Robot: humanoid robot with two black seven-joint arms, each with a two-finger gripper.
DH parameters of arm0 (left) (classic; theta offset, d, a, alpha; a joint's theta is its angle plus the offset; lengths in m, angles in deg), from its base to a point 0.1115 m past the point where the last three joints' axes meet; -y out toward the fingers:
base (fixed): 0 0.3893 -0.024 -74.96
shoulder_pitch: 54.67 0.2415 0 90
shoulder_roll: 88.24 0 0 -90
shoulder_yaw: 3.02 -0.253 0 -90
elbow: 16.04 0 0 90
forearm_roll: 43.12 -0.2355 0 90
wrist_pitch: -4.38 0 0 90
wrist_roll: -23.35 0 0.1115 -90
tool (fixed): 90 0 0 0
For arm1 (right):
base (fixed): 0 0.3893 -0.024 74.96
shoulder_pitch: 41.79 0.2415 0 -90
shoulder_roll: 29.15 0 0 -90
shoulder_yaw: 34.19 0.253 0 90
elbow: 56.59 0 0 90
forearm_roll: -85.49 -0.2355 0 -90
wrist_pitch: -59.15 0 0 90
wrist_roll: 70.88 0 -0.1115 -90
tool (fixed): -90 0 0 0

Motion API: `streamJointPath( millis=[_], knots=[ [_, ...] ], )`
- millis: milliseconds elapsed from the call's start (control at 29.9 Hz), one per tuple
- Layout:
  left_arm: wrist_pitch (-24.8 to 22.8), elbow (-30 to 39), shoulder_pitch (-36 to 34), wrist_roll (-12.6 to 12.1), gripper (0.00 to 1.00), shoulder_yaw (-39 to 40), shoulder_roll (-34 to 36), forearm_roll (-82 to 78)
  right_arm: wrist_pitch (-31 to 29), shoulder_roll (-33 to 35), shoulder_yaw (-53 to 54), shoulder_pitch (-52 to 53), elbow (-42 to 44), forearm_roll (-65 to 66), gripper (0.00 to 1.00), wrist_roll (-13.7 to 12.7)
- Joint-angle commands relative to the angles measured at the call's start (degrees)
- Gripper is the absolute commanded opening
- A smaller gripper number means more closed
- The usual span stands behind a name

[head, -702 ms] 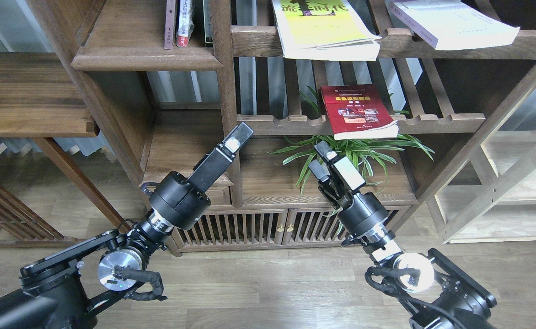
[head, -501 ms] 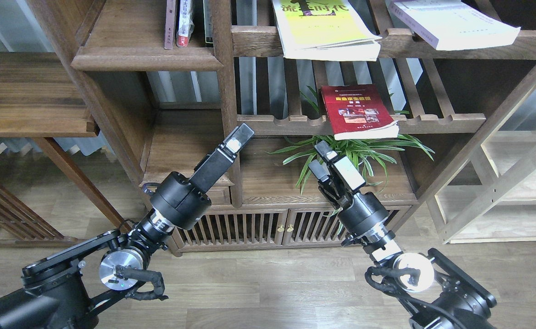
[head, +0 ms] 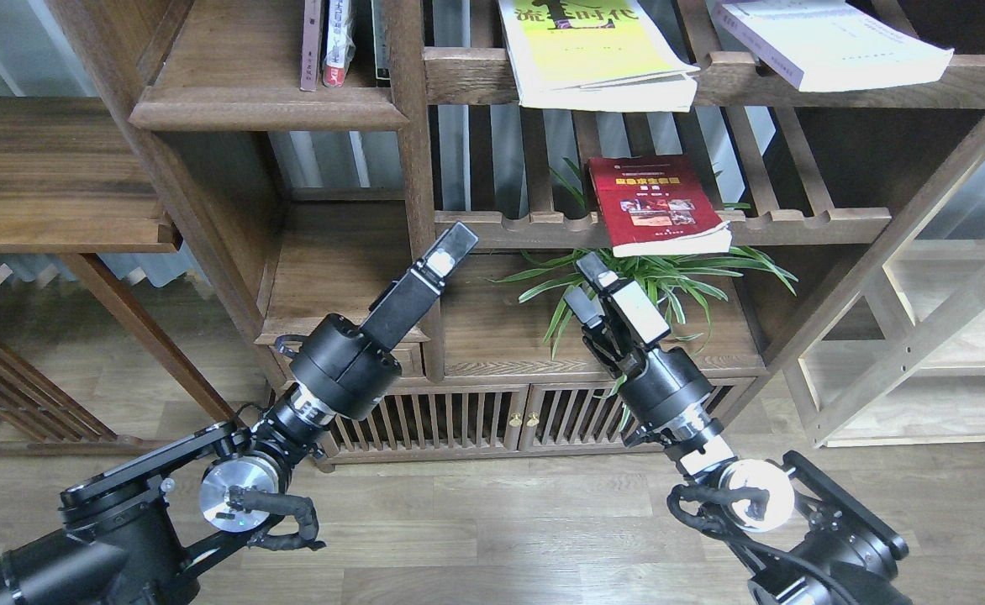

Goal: Organize books on shelf
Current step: 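Raise both grippers toward the red book on the middle shelf, then reach the right gripper up and pinch the bottom edge of the red book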

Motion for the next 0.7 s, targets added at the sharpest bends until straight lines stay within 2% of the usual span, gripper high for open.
streamJointPath(
  millis=[0,167,267,334,535,669],
  knots=[
    [0.0,0.1,0.0,-1.1,0.99,-1.0,0.7,0.1,1.5,0.6,0.0,1.1,0.1,0.0,1.0,-0.1],
    [0.0,0.1,0.6,-10.6,0.99,-0.8,1.6,0.1,1.8,0.5,-0.2,5.4,0.8,0.1,1.0,-0.2],
    [0.0,0.0,0.6,-14.0,0.99,-0.8,1.6,0.1,2.3,0.4,-0.2,5.9,1.8,0.1,0.99,-0.2],
    [0.0,0.0,0.6,-15.1,0.99,-0.5,1.6,0.1,4.5,0.7,-0.3,5.9,1.8,0.0,0.99,-0.2],
    [0.0,0.0,0.6,-15.2,0.99,1.1,1.7,0.2,9.0,0.3,-0.3,5.5,2.3,-1.0,0.99,-0.2],
    [0.0,0.0,0.6,-16.0,0.99,2.1,1.7,0.2,14.9,-0.3,0.5,6.3,5.0,-2.3,0.99,0.0]
  ],
)
